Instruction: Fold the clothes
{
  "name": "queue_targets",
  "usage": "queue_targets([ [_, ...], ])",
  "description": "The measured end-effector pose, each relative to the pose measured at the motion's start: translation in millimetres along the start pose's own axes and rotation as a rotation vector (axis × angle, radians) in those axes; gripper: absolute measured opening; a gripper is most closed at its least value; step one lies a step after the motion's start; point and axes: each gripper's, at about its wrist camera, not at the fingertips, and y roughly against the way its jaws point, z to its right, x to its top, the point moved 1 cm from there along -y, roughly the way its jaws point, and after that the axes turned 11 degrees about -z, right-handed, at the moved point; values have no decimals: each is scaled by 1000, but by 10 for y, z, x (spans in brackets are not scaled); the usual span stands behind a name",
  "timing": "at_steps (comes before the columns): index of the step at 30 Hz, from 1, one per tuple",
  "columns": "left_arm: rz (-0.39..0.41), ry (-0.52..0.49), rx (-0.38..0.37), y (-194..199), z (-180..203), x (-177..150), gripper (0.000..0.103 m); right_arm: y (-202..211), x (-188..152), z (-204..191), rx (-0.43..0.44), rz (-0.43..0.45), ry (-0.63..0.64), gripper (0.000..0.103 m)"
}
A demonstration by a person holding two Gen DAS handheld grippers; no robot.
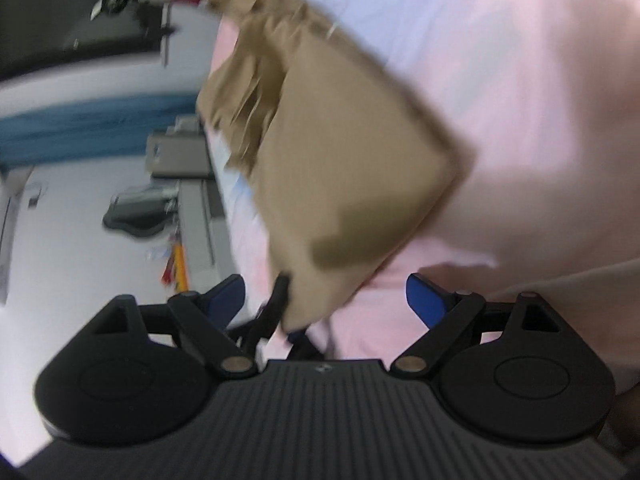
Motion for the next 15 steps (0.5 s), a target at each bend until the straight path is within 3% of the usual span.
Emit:
queue_targets([
  [1,2,-5,-6,12,11,-3,10,18,15,30,-10,26,-14,76],
  [3,-1,-5,-4,9,9,-2,10,57,26,92,-13,85,-36,74],
  [6,-10,15,9,-4,-27,1,11,94,39,138,-15,148,-45,59],
  [8,-21,28,22,-32,-52,6,15,102,49,120,-40,175,-31,35],
  [12,-76,31,26,-126,-64,-5,22,137,55,105,-58,210,14,20],
  [15,-102,32,5,-169,-64,-13,22,204,75,83,4,238,38,15],
])
